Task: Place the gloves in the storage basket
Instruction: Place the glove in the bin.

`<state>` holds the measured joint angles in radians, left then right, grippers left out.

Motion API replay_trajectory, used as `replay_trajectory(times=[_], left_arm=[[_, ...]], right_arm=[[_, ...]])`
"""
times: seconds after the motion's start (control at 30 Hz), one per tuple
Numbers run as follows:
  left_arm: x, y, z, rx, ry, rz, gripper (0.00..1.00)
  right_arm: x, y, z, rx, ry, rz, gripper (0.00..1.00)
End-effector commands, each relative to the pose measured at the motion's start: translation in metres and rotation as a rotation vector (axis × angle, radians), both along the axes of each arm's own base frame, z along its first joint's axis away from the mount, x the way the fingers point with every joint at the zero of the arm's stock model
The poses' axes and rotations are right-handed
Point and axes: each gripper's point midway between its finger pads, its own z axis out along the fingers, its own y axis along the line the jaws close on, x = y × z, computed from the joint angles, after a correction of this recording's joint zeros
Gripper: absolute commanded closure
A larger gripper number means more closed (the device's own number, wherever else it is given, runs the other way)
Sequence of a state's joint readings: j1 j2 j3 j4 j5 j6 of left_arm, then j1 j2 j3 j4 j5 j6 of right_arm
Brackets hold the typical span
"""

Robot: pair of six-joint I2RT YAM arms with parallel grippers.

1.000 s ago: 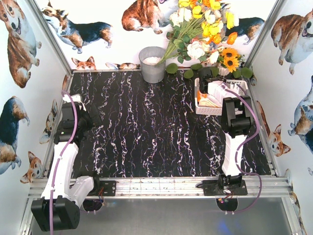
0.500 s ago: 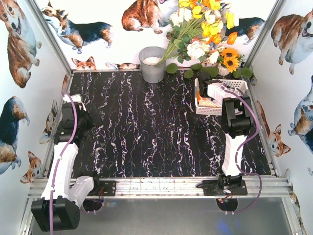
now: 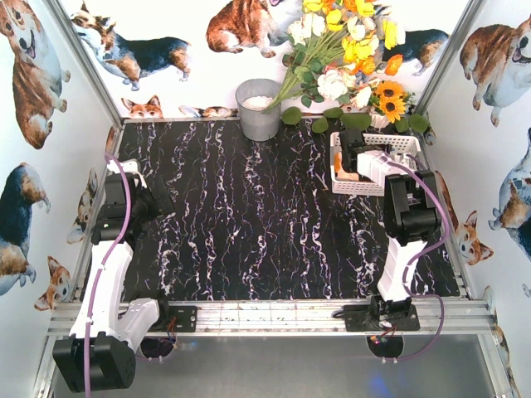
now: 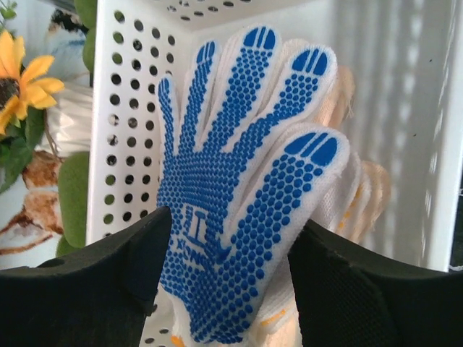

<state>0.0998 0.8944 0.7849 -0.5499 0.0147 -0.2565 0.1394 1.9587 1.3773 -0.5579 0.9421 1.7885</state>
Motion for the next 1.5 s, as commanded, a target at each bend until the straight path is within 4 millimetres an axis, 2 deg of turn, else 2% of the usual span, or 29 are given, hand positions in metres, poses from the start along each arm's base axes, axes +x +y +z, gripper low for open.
replay_trajectory(times=[0.0, 0.23, 0.47, 0.77, 0.83, 0.93, 1.1, 1.33, 1.47], left_arm=[[0.000, 0.003, 0.001, 0.006, -0.012, 0.000, 0.00], [0.000, 0.003, 0.000, 0.007, -0.008, 0.003, 0.00], [0.000, 0.003, -0.001, 0.007, -0.004, 0.003, 0.00], [0.001, 0.003, -0.003, 0.007, 0.004, -0.001, 0.00], [0.001, 0.003, -0.004, 0.006, 0.005, -0.001, 0.00], [0.001, 0.002, -0.005, 0.004, 0.008, -0.004, 0.00], [0.001, 0.002, -0.005, 0.003, 0.010, -0.005, 0.00], [0.001, 0.002, -0.006, 0.002, 0.012, -0.007, 0.00], [0.001, 0.001, -0.006, 0.001, 0.014, -0.009, 0.00]], right_arm=[[0.018, 0.013, 0.022, 0.019, -0.104, 0.085, 0.33], [0.038, 0.030, 0.031, 0.015, -0.172, 0.195, 0.34], [0.042, 0.039, 0.032, 0.063, -0.220, 0.219, 0.43], [0.048, 0.044, 0.029, 0.118, -0.278, 0.205, 0.61], [0.048, 0.044, 0.029, 0.131, -0.298, 0.190, 0.66], [0.052, 0.043, 0.029, 0.150, -0.343, 0.161, 0.80], [0.058, 0.041, 0.029, 0.144, -0.374, 0.144, 0.91], [0.065, 0.044, 0.017, 0.148, -0.348, 0.154, 0.92], [0.066, 0.049, 0.005, 0.161, -0.319, 0.177, 0.86]])
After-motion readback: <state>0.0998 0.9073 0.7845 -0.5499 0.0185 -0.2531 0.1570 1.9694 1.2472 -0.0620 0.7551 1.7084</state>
